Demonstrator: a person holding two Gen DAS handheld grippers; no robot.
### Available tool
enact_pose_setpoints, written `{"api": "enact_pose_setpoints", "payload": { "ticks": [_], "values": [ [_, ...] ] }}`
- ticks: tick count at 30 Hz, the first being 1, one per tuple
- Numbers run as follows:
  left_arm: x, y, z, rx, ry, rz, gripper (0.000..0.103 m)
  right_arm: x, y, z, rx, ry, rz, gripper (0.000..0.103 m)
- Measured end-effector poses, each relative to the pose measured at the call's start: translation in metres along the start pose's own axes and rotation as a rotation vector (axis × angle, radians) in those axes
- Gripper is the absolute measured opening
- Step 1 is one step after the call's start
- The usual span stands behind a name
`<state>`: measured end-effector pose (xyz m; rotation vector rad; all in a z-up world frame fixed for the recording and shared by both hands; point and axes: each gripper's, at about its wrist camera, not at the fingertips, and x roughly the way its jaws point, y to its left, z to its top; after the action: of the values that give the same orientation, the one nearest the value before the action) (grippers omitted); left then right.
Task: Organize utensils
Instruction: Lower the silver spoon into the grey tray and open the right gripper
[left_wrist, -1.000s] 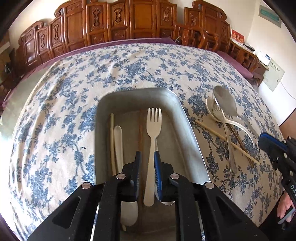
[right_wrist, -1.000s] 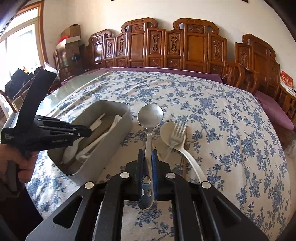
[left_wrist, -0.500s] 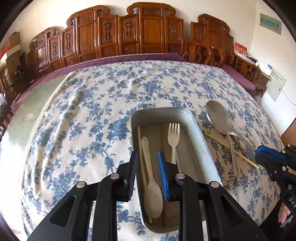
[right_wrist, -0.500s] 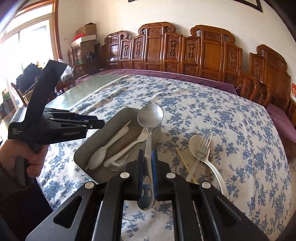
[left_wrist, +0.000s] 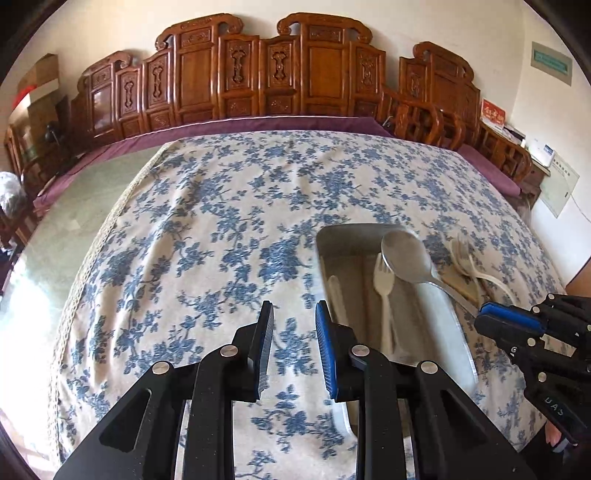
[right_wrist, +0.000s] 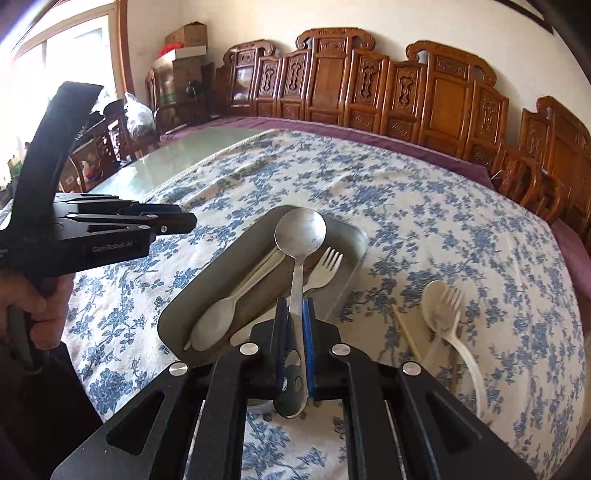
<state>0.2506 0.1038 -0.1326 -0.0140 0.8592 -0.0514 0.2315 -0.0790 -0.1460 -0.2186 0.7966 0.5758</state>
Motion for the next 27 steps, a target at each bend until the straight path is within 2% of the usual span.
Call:
{"api": "enact_pose_setpoints", "payload": {
  "ticks": [10,19,27],
  "values": [
    [0.001,0.013,0.0,-0.02,0.001,0.017,0.022,0.04,0.019,0.015,-0.021,0.069,-0.016,0.01],
    [0.0,0.015,0.0,-0.023,-0.001,0.017,0.022,0.063,0.024,0.019,0.007,0.104,-0.075,0.01],
    [0.001,0.015,0.0,-0.021,0.002,0.021,0.022,0.073,0.023,0.014,0.064,0.128,-0.038,0.011]
  ]
}}
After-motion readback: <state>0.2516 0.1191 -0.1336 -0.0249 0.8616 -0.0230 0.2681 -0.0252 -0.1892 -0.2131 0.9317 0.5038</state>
